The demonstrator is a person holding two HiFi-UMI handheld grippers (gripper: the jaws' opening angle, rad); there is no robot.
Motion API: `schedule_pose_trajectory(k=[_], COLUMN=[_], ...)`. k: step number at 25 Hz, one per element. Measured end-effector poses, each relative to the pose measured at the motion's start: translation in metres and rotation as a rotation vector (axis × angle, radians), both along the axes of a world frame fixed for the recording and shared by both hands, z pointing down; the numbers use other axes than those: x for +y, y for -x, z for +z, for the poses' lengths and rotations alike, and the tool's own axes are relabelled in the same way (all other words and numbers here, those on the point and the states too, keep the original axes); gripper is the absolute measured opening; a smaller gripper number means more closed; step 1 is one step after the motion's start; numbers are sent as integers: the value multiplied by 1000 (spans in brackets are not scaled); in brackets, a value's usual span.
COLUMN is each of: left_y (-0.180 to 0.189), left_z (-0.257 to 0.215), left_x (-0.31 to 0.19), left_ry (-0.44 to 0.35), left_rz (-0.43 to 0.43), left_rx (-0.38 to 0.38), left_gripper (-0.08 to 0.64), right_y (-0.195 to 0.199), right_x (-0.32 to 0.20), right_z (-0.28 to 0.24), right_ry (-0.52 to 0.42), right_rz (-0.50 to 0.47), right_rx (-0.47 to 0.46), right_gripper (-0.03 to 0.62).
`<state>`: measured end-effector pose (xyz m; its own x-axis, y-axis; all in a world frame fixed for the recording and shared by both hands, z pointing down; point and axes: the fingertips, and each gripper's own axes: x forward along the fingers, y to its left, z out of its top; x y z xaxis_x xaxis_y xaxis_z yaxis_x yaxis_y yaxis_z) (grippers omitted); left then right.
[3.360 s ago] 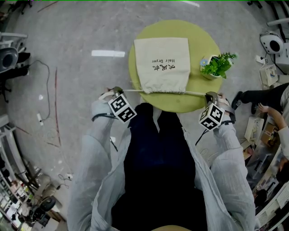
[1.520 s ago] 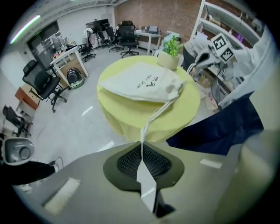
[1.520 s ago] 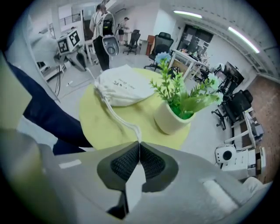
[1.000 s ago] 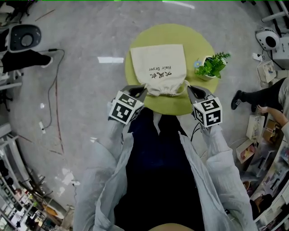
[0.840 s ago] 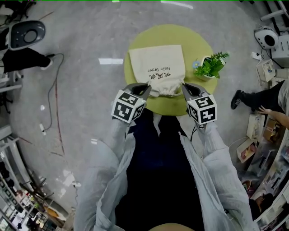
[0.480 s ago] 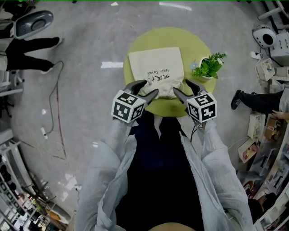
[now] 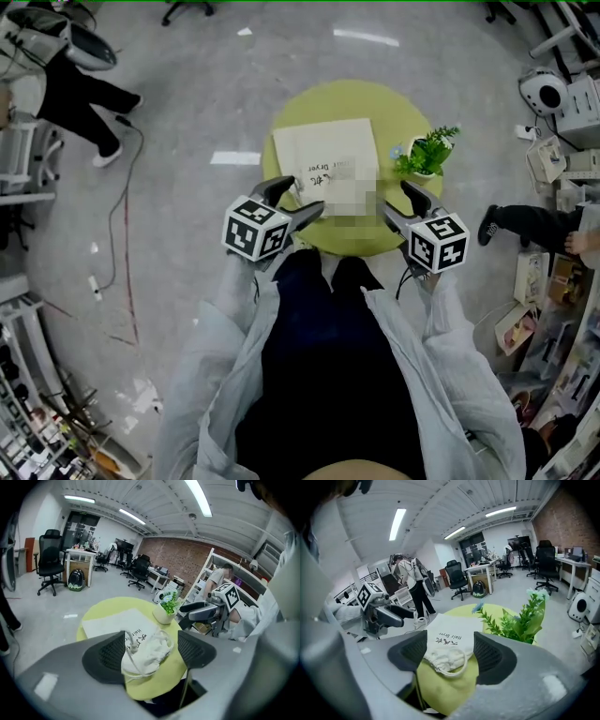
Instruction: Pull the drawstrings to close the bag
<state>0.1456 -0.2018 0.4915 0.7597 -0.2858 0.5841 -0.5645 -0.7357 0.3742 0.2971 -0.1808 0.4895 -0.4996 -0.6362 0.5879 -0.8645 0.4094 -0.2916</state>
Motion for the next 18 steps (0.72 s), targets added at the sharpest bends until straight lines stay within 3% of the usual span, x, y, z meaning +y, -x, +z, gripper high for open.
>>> schedule_pose_trajectory(k=[7, 13, 18], left_y=[-6, -1, 7], left_z=[-38, -68, -83], left_x=[-15, -14, -1], left_ry=[-80, -143, -165], left_rz=[37, 0, -60], left_rx=[2, 37, 108], left_gripper=[370, 353, 235], right_y=[4, 4, -3], right_x=[2, 2, 3], right_z=[-28, -58, -96], right_ry=[-58, -140, -234], right_rz=[-9, 21, 87], right_rx=[-2, -49, -117], right_gripper=[311, 303, 162])
